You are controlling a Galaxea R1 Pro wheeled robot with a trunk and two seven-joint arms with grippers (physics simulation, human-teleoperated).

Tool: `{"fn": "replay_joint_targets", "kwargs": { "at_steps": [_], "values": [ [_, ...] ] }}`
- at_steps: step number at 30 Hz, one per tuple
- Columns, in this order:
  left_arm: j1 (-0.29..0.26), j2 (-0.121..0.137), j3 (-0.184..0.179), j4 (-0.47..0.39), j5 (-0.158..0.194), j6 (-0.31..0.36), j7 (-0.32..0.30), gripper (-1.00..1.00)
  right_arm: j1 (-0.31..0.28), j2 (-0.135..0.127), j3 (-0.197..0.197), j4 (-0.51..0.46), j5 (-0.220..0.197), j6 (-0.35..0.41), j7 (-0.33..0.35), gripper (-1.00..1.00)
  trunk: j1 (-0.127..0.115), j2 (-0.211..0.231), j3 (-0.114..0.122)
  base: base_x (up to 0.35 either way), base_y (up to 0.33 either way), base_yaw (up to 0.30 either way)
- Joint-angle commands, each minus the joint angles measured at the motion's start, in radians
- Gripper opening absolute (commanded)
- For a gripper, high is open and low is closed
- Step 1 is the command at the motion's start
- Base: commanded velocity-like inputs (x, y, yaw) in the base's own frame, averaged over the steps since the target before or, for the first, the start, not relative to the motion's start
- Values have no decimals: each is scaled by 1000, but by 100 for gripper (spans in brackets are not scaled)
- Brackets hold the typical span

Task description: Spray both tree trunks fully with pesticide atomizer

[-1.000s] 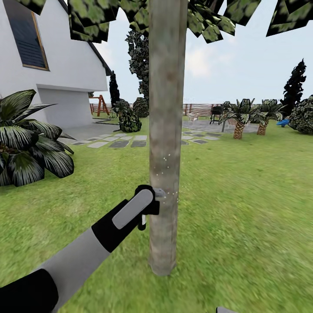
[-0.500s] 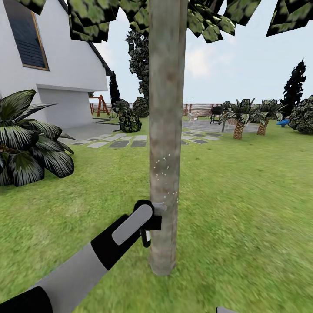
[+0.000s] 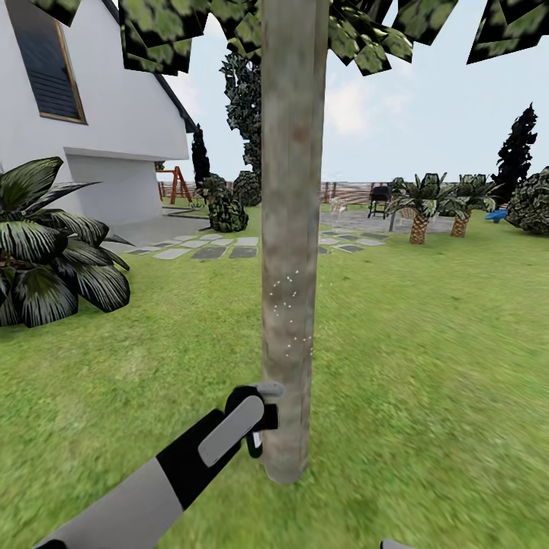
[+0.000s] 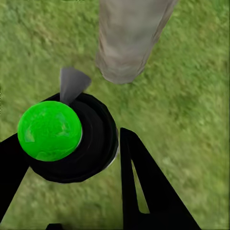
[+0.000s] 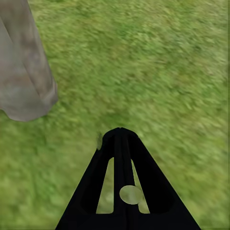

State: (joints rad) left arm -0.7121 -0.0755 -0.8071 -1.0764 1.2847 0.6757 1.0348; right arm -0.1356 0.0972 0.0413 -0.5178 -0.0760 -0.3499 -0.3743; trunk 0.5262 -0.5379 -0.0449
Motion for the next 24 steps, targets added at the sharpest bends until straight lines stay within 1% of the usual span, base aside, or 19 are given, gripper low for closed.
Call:
{"fn": "replay_joint_targets", "kwargs": {
  "at_steps": [1, 3, 5, 6, 7, 8, 11, 12, 15, 17, 24],
  "values": [
    [-1, 4, -1, 10, -7, -12, -4, -100, -1, 0, 4, 1, -8, -5, -5, -100, 0, -2, -2, 0, 0, 0],
    [3, 6, -1, 21, -32, -24, -14, -100, -1, 0, 3, 1, -8, -5, -6, -100, 0, -2, -2, 0, 0, 0],
    [24, 7, -1, 31, -71, -32, -34, -100, -1, 1, 7, 3, -7, -5, -5, -100, 0, -2, -2, 0, 0, 0],
    [32, 8, -1, 34, -89, -35, -54, -100, -1, 1, 11, 6, -4, -5, -3, -100, 0, -2, -2, 0, 0, 0],
    [35, 8, -1, 35, -97, -37, -65, -100, -1, 2, 13, 8, -2, -5, -3, -100, 0, -2, -2, 0, 0, 0],
    [41, 8, -1, 37, -114, -44, -87, -100, -1, 2, 18, 11, 0, -5, -2, -100, 0, -2, -2, 0, 0, 0],
    [55, 8, -1, 62, -144, -85, -138, -100, -1, 2, 23, 15, 2, -5, -1, -100, 0, -2, -2, 0, 0, 0],
    [57, 8, -1, 69, -146, -91, -148, -100, -1, 2, 24, 15, 3, -5, -1, -100, 0, -2, -2, 0, 0, 0],
    [63, 8, -1, 94, -153, -108, -207, -100, -1, 3, 24, 16, 4, -4, -1, -100, 0, -2, -2, 0, 45, -30],
    [64, 8, -1, 99, -155, -111, -227, -100, -1, 3, 25, 16, 4, -4, -1, -100, 0, -2, -2, 0, 189, -125],
    [65, 8, -2, 104, -157, -129, -249, -100, -1, 3, 23, 15, 2, -4, -2, -100, 0, -2, -2, 0, 301, -219]
  ]
}}
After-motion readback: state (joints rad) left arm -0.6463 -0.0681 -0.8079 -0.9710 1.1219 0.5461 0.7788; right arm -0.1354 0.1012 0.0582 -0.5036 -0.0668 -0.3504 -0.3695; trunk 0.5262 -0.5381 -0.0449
